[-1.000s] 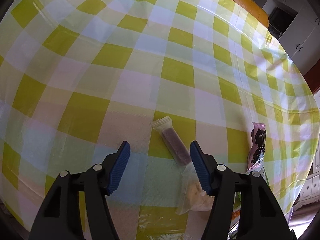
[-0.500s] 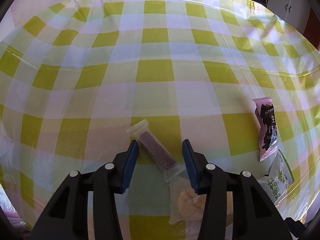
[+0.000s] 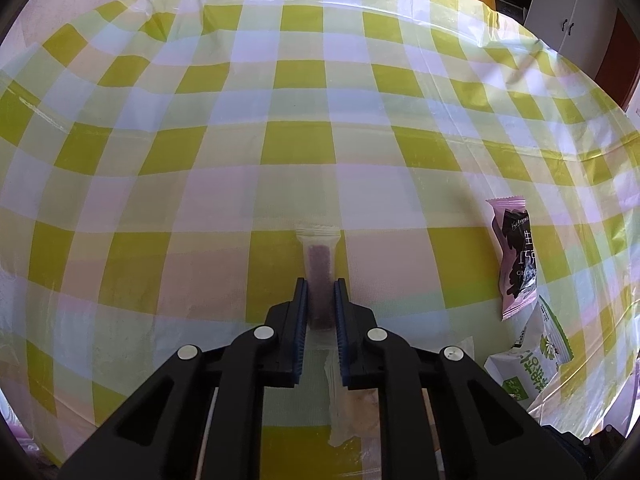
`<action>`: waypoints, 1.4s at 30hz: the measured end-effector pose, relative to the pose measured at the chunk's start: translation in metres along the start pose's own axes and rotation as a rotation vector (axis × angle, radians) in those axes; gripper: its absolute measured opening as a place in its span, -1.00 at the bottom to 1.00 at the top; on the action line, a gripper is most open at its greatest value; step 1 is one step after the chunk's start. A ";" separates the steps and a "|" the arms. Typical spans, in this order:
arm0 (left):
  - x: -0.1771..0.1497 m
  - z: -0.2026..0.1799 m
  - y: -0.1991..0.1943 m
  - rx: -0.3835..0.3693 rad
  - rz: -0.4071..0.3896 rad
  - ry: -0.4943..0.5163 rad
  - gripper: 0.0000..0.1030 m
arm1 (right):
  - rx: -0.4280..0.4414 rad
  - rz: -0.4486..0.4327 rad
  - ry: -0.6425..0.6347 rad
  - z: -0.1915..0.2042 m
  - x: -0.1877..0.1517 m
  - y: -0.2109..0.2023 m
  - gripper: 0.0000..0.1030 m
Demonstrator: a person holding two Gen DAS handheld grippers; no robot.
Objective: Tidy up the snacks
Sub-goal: 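Grasp the purple-wrapped stick with the left tool while the right tool grasps the dark green bag, then lift both held snacks off the table and carry them toward the white box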
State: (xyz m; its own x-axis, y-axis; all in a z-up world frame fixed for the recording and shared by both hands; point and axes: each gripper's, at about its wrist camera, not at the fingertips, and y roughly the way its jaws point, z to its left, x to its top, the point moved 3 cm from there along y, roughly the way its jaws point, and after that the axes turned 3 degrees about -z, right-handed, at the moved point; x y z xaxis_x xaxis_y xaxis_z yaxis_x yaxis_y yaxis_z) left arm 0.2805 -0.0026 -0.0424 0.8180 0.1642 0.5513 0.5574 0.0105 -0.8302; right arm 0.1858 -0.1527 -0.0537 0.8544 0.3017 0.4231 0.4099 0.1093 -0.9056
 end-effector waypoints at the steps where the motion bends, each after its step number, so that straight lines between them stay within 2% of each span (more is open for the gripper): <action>1: 0.000 0.001 0.000 -0.004 -0.001 -0.005 -0.76 | -0.003 -0.001 0.002 0.000 0.000 0.000 0.16; 5: -0.002 0.004 -0.003 -0.017 -0.003 -0.021 -0.76 | -0.011 -0.008 0.000 0.000 0.001 -0.001 -0.05; 27: 0.001 0.006 -0.031 -0.072 -0.070 -0.049 -0.76 | -0.036 -0.064 0.065 -0.016 0.001 -0.031 -0.08; 42: -0.002 -0.039 -0.065 -0.137 -0.119 0.041 -0.76 | -0.085 -0.101 0.135 -0.058 -0.004 -0.055 -0.08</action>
State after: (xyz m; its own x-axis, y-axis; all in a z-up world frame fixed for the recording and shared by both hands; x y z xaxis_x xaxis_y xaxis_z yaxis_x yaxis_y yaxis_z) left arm 0.2483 -0.0417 0.0137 0.7484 0.1292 0.6505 0.6627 -0.1078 -0.7411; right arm 0.1785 -0.2146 -0.0036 0.8404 0.1624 0.5170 0.5162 0.0504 -0.8550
